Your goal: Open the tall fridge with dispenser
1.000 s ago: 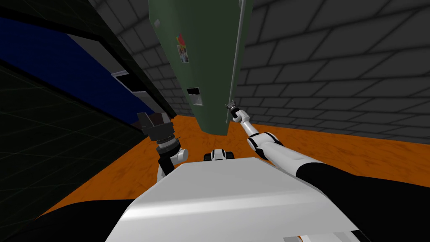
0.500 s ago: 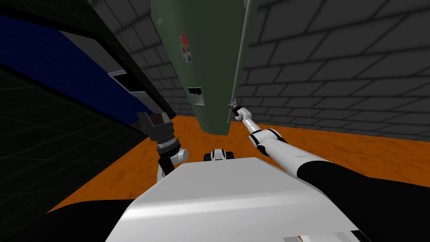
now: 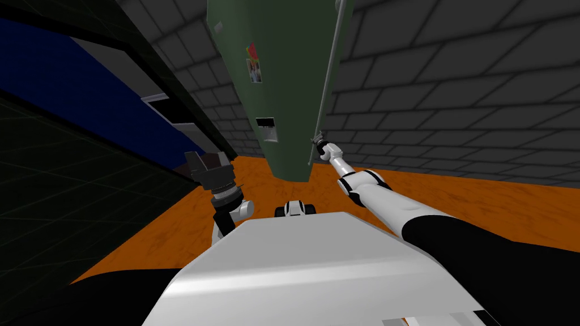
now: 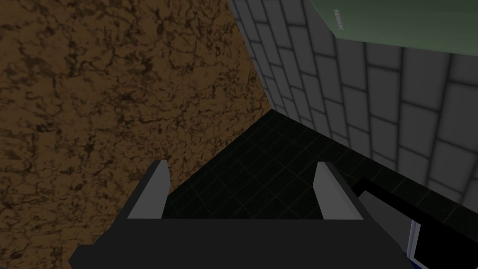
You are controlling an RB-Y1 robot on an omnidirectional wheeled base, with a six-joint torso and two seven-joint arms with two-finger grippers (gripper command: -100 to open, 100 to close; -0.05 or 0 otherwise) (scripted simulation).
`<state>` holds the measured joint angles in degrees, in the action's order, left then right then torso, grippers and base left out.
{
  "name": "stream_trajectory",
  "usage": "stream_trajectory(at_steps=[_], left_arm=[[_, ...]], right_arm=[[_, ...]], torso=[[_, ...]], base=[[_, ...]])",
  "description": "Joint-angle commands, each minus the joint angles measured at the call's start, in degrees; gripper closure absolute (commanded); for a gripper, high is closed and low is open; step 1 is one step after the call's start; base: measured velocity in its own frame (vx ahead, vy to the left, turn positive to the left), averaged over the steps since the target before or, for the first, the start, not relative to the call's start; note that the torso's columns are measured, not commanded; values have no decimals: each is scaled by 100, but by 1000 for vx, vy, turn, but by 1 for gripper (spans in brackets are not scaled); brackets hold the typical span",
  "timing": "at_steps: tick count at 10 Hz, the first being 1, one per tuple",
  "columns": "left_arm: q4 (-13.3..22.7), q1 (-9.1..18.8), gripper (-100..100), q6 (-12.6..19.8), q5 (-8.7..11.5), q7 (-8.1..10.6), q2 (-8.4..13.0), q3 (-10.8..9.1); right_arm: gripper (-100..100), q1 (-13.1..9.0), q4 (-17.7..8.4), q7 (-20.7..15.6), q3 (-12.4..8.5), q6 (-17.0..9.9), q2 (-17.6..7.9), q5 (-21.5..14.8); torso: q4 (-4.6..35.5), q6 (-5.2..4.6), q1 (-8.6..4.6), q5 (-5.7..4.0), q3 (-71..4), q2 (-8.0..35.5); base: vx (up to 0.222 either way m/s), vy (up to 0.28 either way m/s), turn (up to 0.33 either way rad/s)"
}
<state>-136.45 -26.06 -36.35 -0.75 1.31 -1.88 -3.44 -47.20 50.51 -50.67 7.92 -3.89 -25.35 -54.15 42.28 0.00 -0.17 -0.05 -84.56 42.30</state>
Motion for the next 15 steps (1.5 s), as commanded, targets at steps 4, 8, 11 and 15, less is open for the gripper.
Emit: stream_trajectory(at_steps=[4,8,11,15], left_arm=[[1,1,0,0,0,0,-1,1],[0,1,0,0,0,0,-3,2],[0,2,0,0,0,0,-3,3],[0,1,0,0,0,0,-1,1]], right_arm=[[100,-68,-67,-15,-70,-287,-82,-25],[100,-41,-56,-57,-210,-670,-96,-125],[100,-14,-44,-98,-350,-1052,-110,-225],[100,11,-58,-109,-425,-1264,-119,-240]], torso=[[-21,3,64,19,-3,-3],[-13,30,71,27,-14,-20],[-14,36,55,25,-18,-23],[0,22,11,19,-24,-30]], base=[[-38,97,-49],[-143,299,-92],[-210,348,-96],[-143,243,-57]])
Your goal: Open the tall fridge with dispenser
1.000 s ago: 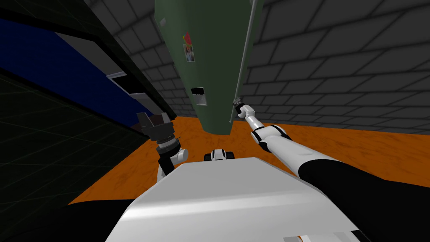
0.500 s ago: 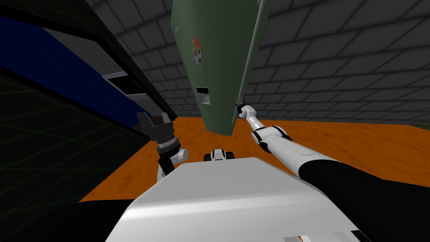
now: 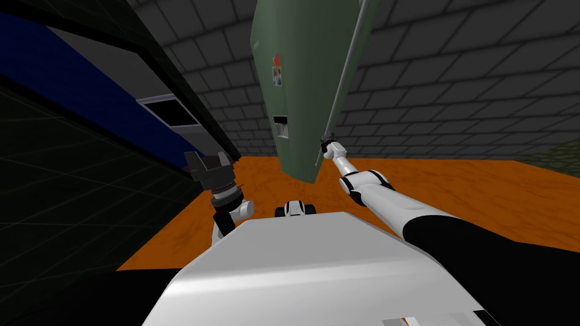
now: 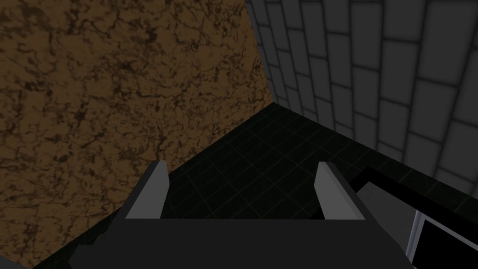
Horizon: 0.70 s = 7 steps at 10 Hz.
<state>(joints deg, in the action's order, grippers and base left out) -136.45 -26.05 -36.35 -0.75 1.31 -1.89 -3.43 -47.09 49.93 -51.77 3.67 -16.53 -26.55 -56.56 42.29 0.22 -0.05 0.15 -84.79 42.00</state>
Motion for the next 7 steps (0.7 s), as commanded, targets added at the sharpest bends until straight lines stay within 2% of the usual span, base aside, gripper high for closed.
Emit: stream_trajectory(at_steps=[1,2,3,5,6,7], left_arm=[[0,-1,0,0,0,0,1,-1],[0,-1,0,0,0,0,1,-1],[0,-1,0,0,0,0,-1,0],[0,-1,0,0,0,0,-1,1],[0,-1,0,0,0,0,-1,1],[0,-1,0,0,0,0,0,0]], right_arm=[[100,25,4,6,-61,-160,10,-60],[100,41,21,-2,-111,-302,12,-118],[100,41,21,-2,-111,-302,12,-118],[100,72,54,-18,-210,-585,18,-233],[100,72,54,-18,-210,-585,18,-233],[100,88,71,-26,-259,-727,21,-291]], torso=[[1,-6,-22,-6,0,-4],[-8,-21,7,-11,5,5],[-18,-31,45,-9,17,22],[-18,9,36,-6,6,4],[-16,9,32,-5,3,-2],[-14,21,18,-3,-4,-10]], base=[[-43,139,-45],[-66,285,-93],[-35,303,-85],[-64,308,-78],[-63,252,-48],[-85,262,-46]])
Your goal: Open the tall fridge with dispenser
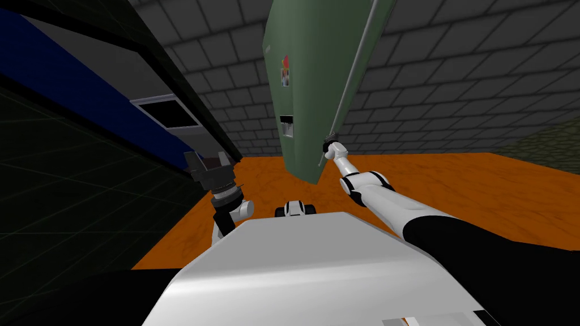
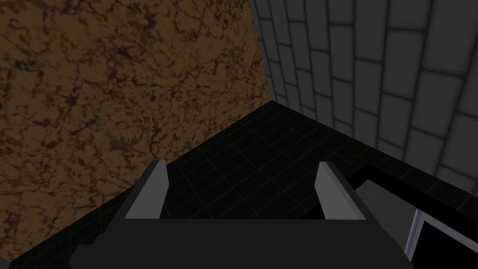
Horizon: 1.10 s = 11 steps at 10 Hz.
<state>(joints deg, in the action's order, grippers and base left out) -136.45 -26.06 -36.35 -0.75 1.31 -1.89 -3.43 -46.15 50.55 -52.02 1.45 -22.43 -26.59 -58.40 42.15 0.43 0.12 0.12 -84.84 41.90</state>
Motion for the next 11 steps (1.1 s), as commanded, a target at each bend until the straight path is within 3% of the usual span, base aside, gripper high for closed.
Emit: stream_trajectory(at_steps=[1,2,7,9,11], left_arm=[[0,0,0,0,0,0,0,0],[0,0,0,0,0,0,-1,1],[0,-1,0,0,0,0,0,0],[0,0,0,0,0,0,0,0],[0,-1,0,0,0,0,1,-1]], right_arm=[[100,9,26,-9,-87,-279,28,-165],[100,9,26,-9,-87,-279,28,-165],[100,72,92,-41,-285,-845,40,-396],[100,60,64,4,-299,-825,19,-392],[100,103,90,-13,-402,-1179,54,-517]], torso=[[-3,-1,14,0,1,2],[-5,-9,29,1,5,8],[-1,3,18,4,-2,-3],[0,-12,6,0,10,18],[4,-33,-6,-6,3,6]], base=[[-100,317,-68],[-49,247,-53],[-45,263,-60],[-70,174,-28],[12,229,-44]])
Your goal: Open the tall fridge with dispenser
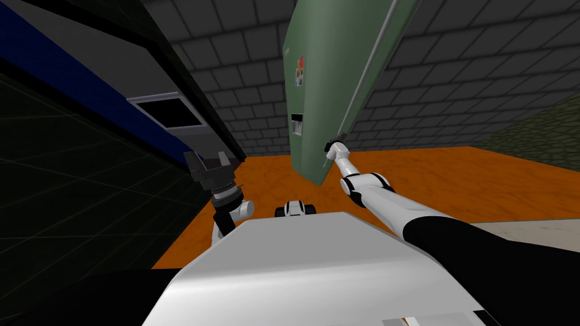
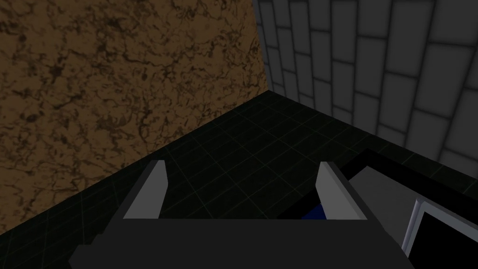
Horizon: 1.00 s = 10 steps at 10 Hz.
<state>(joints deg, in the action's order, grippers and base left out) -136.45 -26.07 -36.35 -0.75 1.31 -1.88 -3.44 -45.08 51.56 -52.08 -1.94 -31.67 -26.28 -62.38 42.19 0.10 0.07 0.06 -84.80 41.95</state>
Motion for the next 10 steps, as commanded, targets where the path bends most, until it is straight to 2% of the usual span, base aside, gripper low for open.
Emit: stream_trajectory(at_steps=[1,3,4,6,7,9,10], left_arm=[[0,0,0,0,0,0,-1,1],[0,0,0,0,0,0,-1,1],[0,0,0,0,0,0,-1,1],[0,0,0,0,0,0,0,1],[0,1,0,0,0,0,-1,1],[-1,0,0,0,0,0,-1,1],[-1,0,0,0,0,0,-1,1]], right_arm=[[100,-4,-11,-6,-62,-255,22,-118],[100,17,22,-30,-158,-584,43,-251],[100,17,22,-30,-158,-584,43,-251],[100,37,55,-54,-254,-913,65,-383],[100,37,55,-54,-254,-913,65,-383],[100,58,88,-78,-350,-1242,86,-515],[100,58,88,-78,-350,-1242,86,-515]], torso=[[-11,4,34,4,0,-1],[-9,32,17,5,-4,-7],[-10,33,32,8,-7,-13],[-6,42,18,9,-11,-14],[-10,34,30,9,-8,-10],[-6,32,24,9,-10,-13],[-7,25,23,9,-10,-14]], base=[[28,253,-58],[5,270,-32],[0,251,-35],[-23,263,-20],[-31,278,-23],[-1,306,-25],[12,261,-28]])
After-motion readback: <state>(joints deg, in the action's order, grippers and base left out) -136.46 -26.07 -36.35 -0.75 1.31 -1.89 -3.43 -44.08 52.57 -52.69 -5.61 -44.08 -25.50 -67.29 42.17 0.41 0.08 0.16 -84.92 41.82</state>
